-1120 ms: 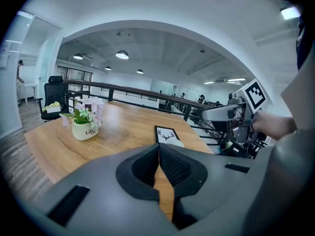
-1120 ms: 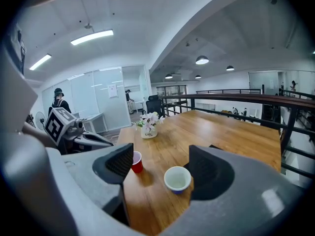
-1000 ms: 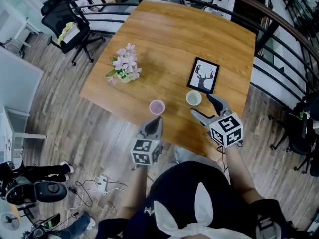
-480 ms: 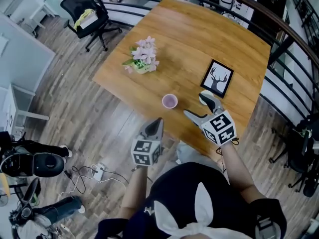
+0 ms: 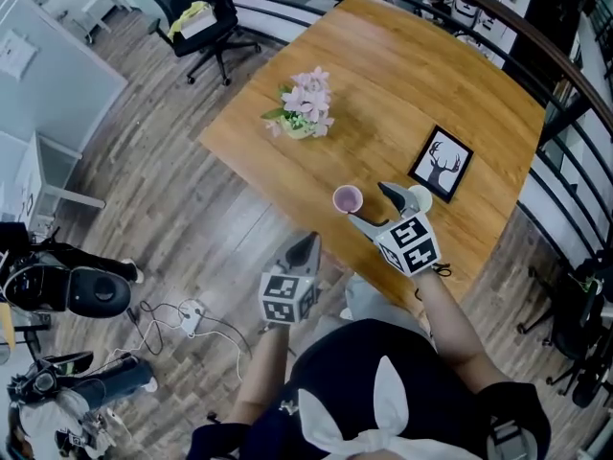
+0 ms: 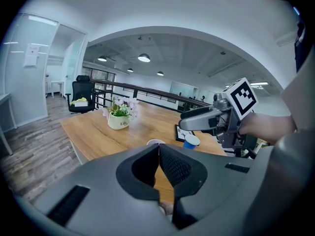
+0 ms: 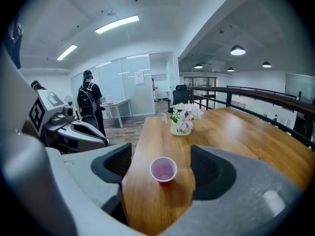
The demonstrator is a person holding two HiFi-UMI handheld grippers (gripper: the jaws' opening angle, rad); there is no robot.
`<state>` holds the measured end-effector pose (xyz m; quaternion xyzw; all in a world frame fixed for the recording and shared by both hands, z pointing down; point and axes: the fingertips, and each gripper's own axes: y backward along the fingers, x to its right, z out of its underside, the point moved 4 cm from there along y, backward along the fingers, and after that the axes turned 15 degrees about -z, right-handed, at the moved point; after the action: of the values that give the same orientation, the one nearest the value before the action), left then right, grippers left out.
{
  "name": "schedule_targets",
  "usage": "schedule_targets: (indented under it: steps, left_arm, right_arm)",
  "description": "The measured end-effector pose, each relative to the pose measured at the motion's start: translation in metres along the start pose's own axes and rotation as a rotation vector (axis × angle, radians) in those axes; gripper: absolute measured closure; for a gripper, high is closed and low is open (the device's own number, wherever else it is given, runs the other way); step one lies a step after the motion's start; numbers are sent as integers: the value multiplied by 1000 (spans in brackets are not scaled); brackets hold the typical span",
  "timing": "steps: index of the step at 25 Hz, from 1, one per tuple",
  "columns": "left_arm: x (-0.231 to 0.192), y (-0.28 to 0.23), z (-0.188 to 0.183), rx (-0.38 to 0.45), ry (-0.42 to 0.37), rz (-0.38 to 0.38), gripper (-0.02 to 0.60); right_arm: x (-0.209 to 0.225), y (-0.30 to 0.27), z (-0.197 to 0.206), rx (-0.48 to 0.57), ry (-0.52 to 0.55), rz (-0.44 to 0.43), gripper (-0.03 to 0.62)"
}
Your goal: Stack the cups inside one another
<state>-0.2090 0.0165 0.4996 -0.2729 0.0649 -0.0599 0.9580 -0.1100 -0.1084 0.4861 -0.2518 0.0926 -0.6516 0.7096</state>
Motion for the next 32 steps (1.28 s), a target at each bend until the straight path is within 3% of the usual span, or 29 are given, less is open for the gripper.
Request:
schedule_targets:
  steps: [11, 32]
  left_arm:
    - [-4, -26, 19, -61, 13, 0, 563]
    - [-9, -47, 22, -97, 42, -18, 563]
  right_arm:
    - [22, -43, 23, -29, -63, -10, 171]
    - [41, -99, 70, -145, -59, -43, 168]
